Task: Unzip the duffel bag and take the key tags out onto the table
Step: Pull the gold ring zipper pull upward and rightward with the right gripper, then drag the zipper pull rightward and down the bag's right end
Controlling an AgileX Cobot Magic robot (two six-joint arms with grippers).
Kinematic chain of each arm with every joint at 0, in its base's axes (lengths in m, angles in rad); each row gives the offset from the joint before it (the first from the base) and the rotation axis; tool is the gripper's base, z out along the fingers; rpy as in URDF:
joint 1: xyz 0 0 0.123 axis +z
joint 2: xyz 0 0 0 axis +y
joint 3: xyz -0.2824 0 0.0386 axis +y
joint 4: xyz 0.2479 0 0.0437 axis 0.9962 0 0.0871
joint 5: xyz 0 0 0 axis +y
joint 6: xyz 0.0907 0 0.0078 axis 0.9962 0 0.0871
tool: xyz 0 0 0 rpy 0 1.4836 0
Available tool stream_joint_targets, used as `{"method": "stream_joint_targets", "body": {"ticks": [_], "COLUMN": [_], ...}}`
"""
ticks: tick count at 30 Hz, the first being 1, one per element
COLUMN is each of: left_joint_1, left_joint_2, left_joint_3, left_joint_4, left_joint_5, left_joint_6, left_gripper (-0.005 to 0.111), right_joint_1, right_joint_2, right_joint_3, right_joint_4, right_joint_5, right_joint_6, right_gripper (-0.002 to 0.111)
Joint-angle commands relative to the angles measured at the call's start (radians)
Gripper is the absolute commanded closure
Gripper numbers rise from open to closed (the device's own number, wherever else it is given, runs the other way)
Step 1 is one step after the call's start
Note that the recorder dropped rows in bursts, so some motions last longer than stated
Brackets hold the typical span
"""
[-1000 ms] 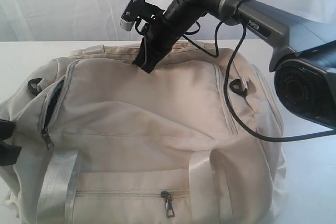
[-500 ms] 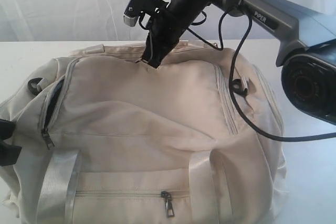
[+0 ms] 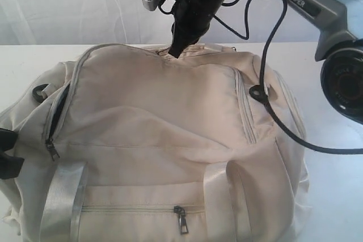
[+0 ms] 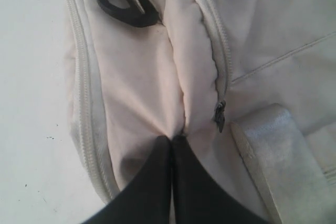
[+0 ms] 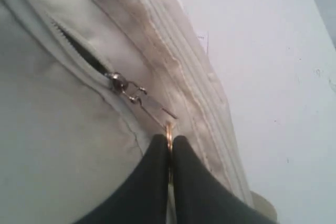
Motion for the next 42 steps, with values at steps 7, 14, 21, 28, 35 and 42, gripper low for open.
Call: {"method": "stream_joint_targets", "body": {"ticks": [7, 14, 21, 28, 35, 42], "left_joint_1": [-0.001, -0.001, -0.001, -0.001, -0.001, -0.001], "left_joint_2": [-0.012, -0.012, -0.012, -0.012, -0.012, -0.012], "left_joint_3": [0.0, 0.0, 0.0, 0.0, 0.0, 0.0], "left_joint_4": [-0.008, -0.008, -0.008, -0.008, -0.008, -0.008], "left_joint_5": [0.02, 0.02, 0.02, 0.02, 0.02, 0.02], "left_joint_6": [-0.005, -0.005, -0.005, -0.005, -0.005, -0.005], "left_gripper": [0.107, 0.107, 0.107, 0.107, 0.107, 0.107], "right_joint_1": [-0.067, -0.116, -0.128, -0.128, -0.145, -0.168], "right_joint_2": [-0.043, -0.052, -0.07, -0.109, -0.188, -0.282], "right_joint_3": [0.002, 0.002, 0.002, 0.019, 0.161, 0.272], "right_joint_4": [-0.132, -0.147, -0.213, -0.227, -0.248, -0.261], "right_joint_5": [0.062, 0.062, 0.062, 0.062, 0.062, 0.062], "right_joint_6": [0.103, 0.154, 0.25, 0.314, 0.319, 0.347], "right_gripper": [0.108, 0.108, 0.108, 0.108, 0.108, 0.108]}}
